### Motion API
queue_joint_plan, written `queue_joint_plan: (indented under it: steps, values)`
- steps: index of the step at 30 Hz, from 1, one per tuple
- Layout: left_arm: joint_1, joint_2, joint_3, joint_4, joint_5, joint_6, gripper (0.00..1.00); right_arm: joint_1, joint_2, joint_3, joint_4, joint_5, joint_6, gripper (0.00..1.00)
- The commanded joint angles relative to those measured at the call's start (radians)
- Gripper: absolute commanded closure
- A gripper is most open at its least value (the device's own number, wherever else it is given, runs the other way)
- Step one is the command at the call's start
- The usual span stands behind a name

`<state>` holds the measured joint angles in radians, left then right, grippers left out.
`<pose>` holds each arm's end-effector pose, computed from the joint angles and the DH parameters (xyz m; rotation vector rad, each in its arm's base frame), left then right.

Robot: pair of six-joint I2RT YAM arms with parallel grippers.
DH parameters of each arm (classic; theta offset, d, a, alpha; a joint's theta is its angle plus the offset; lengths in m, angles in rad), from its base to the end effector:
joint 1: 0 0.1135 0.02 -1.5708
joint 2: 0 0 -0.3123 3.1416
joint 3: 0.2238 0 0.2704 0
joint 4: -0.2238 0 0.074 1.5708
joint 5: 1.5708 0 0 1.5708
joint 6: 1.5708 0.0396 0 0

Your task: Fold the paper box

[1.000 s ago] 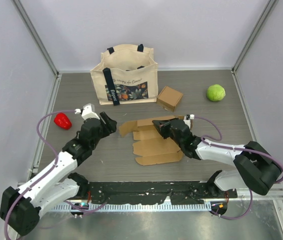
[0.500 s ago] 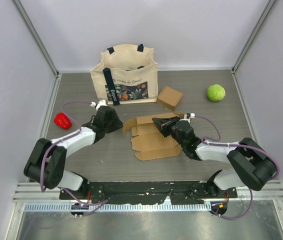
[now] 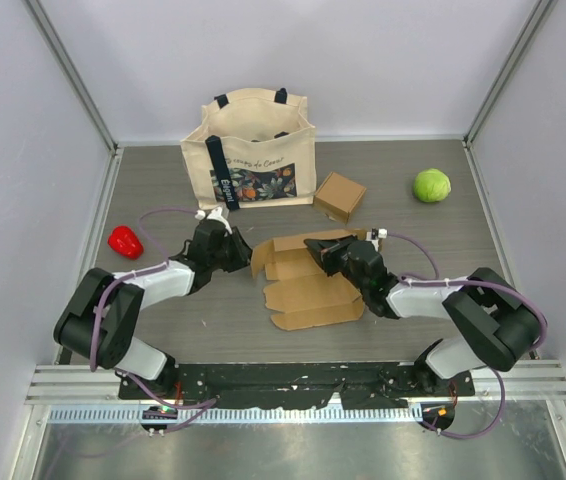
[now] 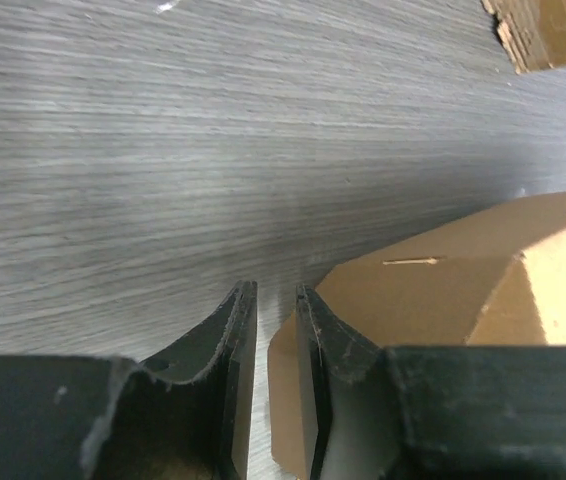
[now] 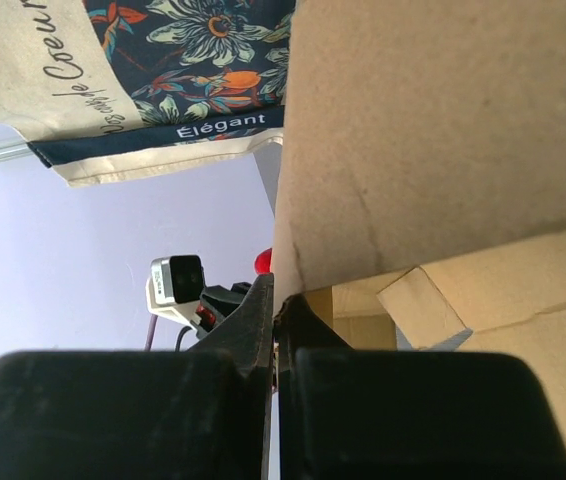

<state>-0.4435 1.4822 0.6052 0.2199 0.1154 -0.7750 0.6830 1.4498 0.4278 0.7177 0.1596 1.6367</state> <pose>0.2662 -0.1315 0.1910 -0.3208 2.3205 -0.7696 0.2203 0.1712 0.1960 1.0932 1.8426 1.3710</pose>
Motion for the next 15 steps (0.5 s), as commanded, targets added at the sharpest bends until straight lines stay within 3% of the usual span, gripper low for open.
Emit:
queue_joint_plan:
  steps: [1, 10, 15]
  values:
    - [-0.021, 0.003, -0.005, 0.124, 0.118, -0.047, 0.75, -0.003, 0.026, 0.049, 0.035, 0.014, 0.017, 0.99]
    - [-0.110, -0.010, 0.016, 0.122, 0.104, -0.053, 0.76, -0.003, 0.044, 0.045, 0.046, 0.017, 0.037, 0.99]
    - [-0.129, -0.034, -0.010, 0.098, 0.041, -0.011, 0.65, -0.003, 0.029, 0.026, 0.040, 0.029, 0.023, 0.99]
